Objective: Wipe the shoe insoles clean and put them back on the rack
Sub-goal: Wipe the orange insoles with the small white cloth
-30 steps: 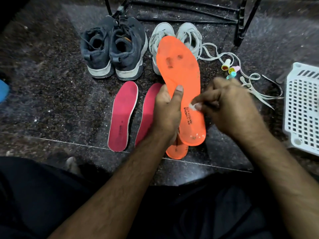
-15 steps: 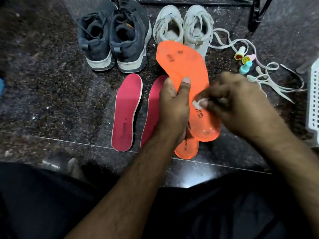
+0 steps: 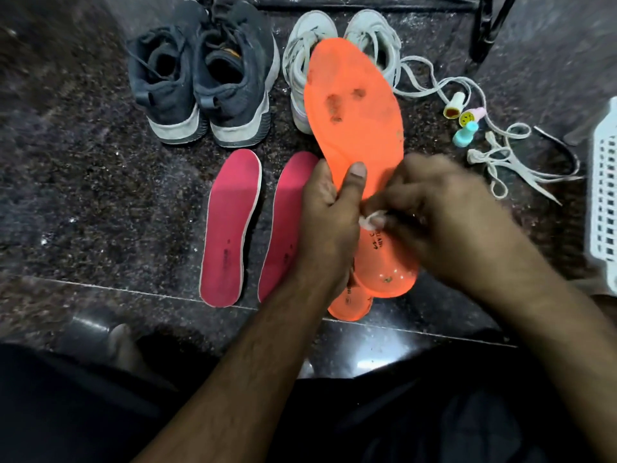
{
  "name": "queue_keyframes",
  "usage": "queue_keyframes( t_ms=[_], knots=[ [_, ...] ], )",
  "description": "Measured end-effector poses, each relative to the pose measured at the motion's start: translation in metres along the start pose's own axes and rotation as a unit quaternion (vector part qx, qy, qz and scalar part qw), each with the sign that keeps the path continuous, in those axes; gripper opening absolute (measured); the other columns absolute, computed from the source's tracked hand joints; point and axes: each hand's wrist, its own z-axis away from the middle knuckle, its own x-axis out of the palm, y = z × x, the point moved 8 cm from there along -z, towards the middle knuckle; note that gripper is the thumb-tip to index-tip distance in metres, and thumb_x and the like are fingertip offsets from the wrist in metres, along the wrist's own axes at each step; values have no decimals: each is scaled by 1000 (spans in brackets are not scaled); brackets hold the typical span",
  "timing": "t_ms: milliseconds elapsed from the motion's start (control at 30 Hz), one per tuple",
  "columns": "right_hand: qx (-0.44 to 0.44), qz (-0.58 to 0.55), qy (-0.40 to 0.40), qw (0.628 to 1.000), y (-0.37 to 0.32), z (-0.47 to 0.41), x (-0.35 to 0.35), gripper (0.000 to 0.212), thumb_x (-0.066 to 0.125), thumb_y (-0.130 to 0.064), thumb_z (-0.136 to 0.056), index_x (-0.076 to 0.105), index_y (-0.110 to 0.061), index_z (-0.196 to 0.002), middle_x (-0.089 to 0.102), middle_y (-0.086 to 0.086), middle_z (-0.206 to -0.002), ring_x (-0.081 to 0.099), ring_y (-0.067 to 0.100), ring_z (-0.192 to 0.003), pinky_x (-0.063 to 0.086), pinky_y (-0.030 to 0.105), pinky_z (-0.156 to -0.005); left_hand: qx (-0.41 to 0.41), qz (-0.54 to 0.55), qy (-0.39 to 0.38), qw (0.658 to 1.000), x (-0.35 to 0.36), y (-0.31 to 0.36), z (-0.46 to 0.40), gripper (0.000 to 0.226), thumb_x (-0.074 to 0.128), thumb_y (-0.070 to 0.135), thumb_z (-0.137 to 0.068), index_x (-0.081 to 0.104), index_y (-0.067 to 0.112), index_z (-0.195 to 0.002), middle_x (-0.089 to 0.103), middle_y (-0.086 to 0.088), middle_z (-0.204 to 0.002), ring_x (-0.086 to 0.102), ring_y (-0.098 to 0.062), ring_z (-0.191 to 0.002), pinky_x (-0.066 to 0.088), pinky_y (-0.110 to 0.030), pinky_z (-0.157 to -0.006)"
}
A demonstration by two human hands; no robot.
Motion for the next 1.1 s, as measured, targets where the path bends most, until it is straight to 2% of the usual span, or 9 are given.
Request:
queue_keyframes(
  t_ms=[67, 200, 333, 467, 600, 667, 767, 933, 1100],
  knots=[
    [-8, 8, -8, 1000, 0, -2, 1, 19, 63, -36, -83, 77, -29, -93, 56, -4, -87, 56, 27, -85, 50, 37, -77, -4, -9, -6, 1000, 2, -1, 1, 17, 48, 8, -105, 54, 1, -120, 68, -14, -101, 63, -20, -79, 54, -30, -65],
    [72, -51, 62, 994, 35, -6, -27, 14, 74, -31, -82, 78, -33, -95, 62, -6, -89, 59, 23, -89, 48, 35, -78, -4, -15, -11, 1000, 5, -1, 3, 17, 48, 9, -105, 54, 1, -120, 69, -15, -103, 65, -23, -86, 56, -37, -74],
    [-39, -15, -27, 999, -4, -1, 2, 19, 64, -40, -80, 77, -32, -92, 60, -6, -86, 58, 23, -84, 52, 41, -73, -15, -16, -7, 1000, 2, -2, 1, 23, 49, 11, -105, 53, -4, -122, 66, -17, -102, 60, -23, -80, 51, -29, -60],
    [69, -70, 63, 993, 37, -5, -32, 15, 77, -28, -81, 79, -32, -96, 59, -2, -90, 59, 23, -89, 49, 36, -78, -1, -15, -14, 1000, 4, 0, 2, 19, 50, 12, -105, 53, -2, -118, 67, -21, -102, 61, -28, -84, 53, -42, -73],
    [-82, -24, -55, 995, -15, 1, 6, 14, 67, -33, -82, 77, -27, -88, 60, -3, -88, 58, 24, -83, 53, 40, -72, -5, -10, 8, 1000, -3, 0, 0, 15, 50, 12, -105, 54, 0, -114, 62, -16, -91, 55, -21, -71, 48, -27, -54],
    [-77, -12, -64, 995, -7, 0, 2, 16, 65, -37, -82, 77, -30, -91, 63, -5, -90, 58, 26, -83, 52, 44, -72, -1, -17, -2, 1000, -1, 1, 0, 25, 53, 17, -102, 54, -4, -115, 65, -21, -96, 58, -25, -78, 51, -33, -64],
    [10, -30, 3, 1000, 28, -3, -25, 14, 75, -32, -82, 78, -35, -95, 65, -9, -92, 56, 28, -87, 50, 48, -78, 7, -11, -16, 1000, 2, 2, 1, 28, 52, 17, -103, 53, -6, -120, 66, -34, -111, 62, -32, -89, 53, -49, -79],
    [-76, 44, -52, 995, -17, 2, 5, 18, 61, -45, -81, 75, -35, -87, 64, -9, -87, 56, 26, -82, 47, 40, -69, -5, -9, 5, 1000, -4, 0, -2, 19, 50, 13, -105, 54, -2, -115, 62, -19, -89, 54, -21, -67, 46, -24, -48],
    [35, 4, 8, 999, 34, -1, -26, 14, 75, -36, -81, 76, -39, -95, 65, -11, -90, 54, 26, -85, 49, 47, -78, 4, -16, -8, 1000, 3, 4, 0, 21, 51, 11, -104, 54, -4, -118, 70, -24, -104, 65, -25, -83, 56, -37, -72]
  ],
)
